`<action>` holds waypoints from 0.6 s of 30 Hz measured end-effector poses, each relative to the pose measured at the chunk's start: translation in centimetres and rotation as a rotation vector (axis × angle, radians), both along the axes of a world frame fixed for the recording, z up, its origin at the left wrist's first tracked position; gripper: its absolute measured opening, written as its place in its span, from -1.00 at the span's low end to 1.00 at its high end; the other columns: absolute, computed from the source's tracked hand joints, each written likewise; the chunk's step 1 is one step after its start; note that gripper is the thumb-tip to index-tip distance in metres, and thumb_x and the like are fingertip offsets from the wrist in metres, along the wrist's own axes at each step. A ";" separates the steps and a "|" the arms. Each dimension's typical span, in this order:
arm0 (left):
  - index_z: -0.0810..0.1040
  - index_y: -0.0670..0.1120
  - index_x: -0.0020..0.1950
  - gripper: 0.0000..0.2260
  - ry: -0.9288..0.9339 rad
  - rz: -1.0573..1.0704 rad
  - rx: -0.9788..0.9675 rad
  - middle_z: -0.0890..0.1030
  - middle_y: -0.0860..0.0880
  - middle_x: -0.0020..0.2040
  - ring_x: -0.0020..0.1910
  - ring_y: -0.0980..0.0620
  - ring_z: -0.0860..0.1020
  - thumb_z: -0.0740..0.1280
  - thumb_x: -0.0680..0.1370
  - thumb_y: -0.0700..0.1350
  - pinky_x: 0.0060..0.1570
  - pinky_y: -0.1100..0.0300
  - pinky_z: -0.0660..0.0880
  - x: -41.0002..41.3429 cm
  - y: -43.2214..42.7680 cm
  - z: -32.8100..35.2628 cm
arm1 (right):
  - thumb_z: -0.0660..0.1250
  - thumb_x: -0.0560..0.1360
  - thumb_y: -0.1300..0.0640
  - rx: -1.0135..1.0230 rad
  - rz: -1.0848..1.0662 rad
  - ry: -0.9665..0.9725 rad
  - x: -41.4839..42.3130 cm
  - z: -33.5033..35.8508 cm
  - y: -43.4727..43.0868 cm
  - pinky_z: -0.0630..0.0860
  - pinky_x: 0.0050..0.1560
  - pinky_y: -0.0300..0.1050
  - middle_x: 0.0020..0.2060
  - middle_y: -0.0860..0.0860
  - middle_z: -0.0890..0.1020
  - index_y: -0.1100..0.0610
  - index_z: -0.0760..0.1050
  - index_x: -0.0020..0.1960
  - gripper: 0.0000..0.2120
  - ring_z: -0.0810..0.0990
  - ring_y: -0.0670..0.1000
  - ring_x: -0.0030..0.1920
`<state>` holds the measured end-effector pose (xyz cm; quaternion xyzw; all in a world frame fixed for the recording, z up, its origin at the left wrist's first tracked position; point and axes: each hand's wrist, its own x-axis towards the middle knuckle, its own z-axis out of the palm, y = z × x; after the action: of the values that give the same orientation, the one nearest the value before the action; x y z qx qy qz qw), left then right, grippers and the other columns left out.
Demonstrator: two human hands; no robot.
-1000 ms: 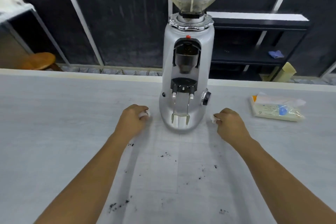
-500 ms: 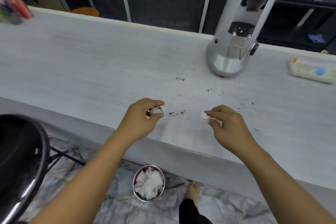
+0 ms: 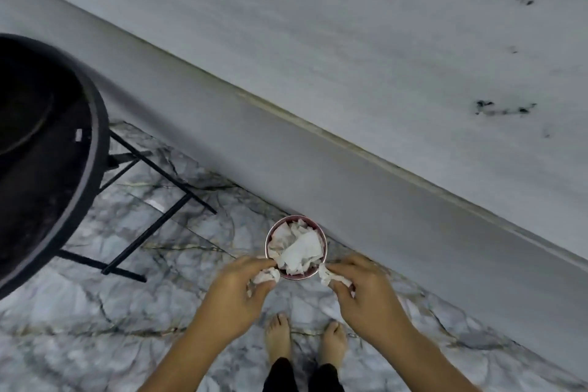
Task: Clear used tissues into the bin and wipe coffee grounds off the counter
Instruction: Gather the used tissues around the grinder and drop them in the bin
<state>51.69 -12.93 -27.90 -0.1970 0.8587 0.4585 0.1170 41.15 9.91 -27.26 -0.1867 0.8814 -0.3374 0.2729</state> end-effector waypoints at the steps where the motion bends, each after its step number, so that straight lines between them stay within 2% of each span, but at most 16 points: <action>1: 0.66 0.01 0.21 -0.71 -0.016 0.021 0.007 0.65 0.10 0.10 0.05 0.23 0.57 0.48 0.50 -0.18 -0.10 0.53 0.43 0.1 0.1 -3.4 | 0.39 0.46 0.25 0.024 0.006 -0.004 -0.2 -3.7 -0.5 0.37 -0.09 -0.48 -0.05 -0.24 0.52 0.06 0.67 0.15 -0.71 0.54 -0.15 -0.07; 3: 0.67 -0.01 0.20 -0.73 -0.043 0.057 0.000 0.65 0.08 0.09 0.03 0.18 0.59 0.48 0.50 -0.19 -0.08 0.54 0.42 -0.1 0.4 -10.6 | 0.40 0.46 0.27 0.069 0.015 -0.001 -0.7 -11.1 -1.5 0.41 -0.09 -0.35 -0.10 -0.31 0.40 0.09 0.67 0.15 -0.72 0.54 -0.08 -0.10; 4: 0.67 -0.02 0.19 -0.73 -0.040 0.078 -0.008 0.64 0.06 0.08 0.02 0.13 0.60 0.48 0.50 -0.19 -0.07 0.56 0.41 -0.4 0.6 -14.3 | 0.41 0.45 0.29 0.091 0.025 0.018 -1.1 -14.9 -2.0 0.44 -0.09 -0.28 -0.11 -0.28 0.44 0.11 0.67 0.13 -0.72 0.57 -0.03 -0.11; 6: 0.67 -0.04 0.18 -0.73 -0.020 0.123 -0.031 0.64 0.02 0.08 0.00 0.08 0.60 0.47 0.49 -0.20 -0.02 0.58 0.38 -1.5 1.0 -21.7 | 0.43 0.43 0.32 0.135 0.026 0.055 -2.0 -22.4 -3.1 0.47 -0.06 -0.22 -0.09 -0.05 0.60 0.15 0.69 0.10 -0.73 0.63 0.08 -0.11; 8: 0.65 -0.06 0.19 -0.72 0.019 0.153 -0.079 0.63 -0.03 0.09 0.04 0.00 0.60 0.44 0.48 -0.19 0.08 0.39 0.46 -2.9 1.6 -28.7 | 0.43 0.41 0.32 0.179 0.037 0.111 -2.8 -29.6 -4.2 0.50 -0.06 -0.18 -0.05 0.09 0.66 0.15 0.69 0.08 -0.74 0.65 0.14 -0.10; 10: 0.62 -0.06 0.21 -0.70 0.048 0.154 -0.132 0.62 -0.05 0.13 0.09 -0.08 0.59 0.39 0.48 -0.18 0.12 0.12 0.54 -4.5 2.3 -35.0 | 0.40 0.42 0.30 0.233 0.062 0.167 -3.6 -36.1 -4.9 0.54 -0.07 -0.10 -0.04 0.12 0.67 0.12 0.69 0.06 -0.75 0.64 0.17 -0.07; 13: 0.60 -0.06 0.22 -0.69 0.033 0.058 -0.276 0.61 -0.06 0.12 0.08 -0.14 0.57 0.36 0.49 -0.22 0.04 -0.02 0.58 -5.6 3.4 -42.7 | 0.39 0.37 0.31 0.357 0.154 0.293 -4.1 -43.6 -4.9 0.59 -0.13 0.04 -0.15 0.12 0.66 0.09 0.70 0.01 -0.72 0.58 0.25 -0.10; 16: 0.63 -0.06 0.10 -0.74 -0.056 -0.062 -0.409 0.60 -0.07 0.03 0.00 -0.14 0.58 0.41 0.44 -0.24 -0.02 -0.01 0.58 -5.7 4.3 -46.8 | 0.47 0.19 0.29 0.569 0.276 0.504 -3.6 -47.5 -4.2 0.42 -0.12 0.10 -0.25 0.06 0.64 0.07 0.70 -0.16 -0.75 0.48 0.24 -0.09; 18: 0.64 -0.08 0.08 -0.79 -0.139 -0.151 -0.464 0.56 -0.09 0.07 0.05 -0.14 0.56 0.39 0.47 -0.23 -0.01 0.02 0.56 -5.9 4.7 -47.5 | 0.48 0.14 0.25 0.648 0.339 0.574 -3.3 -48.5 -3.9 0.25 -0.12 0.10 -0.29 0.01 0.61 0.03 0.67 -0.24 -0.77 0.40 0.20 -0.06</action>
<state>45.76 -8.28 -75.42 -0.1848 0.9432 0.2242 0.1613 37.89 6.03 -75.74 -0.3189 0.9383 0.0703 0.1133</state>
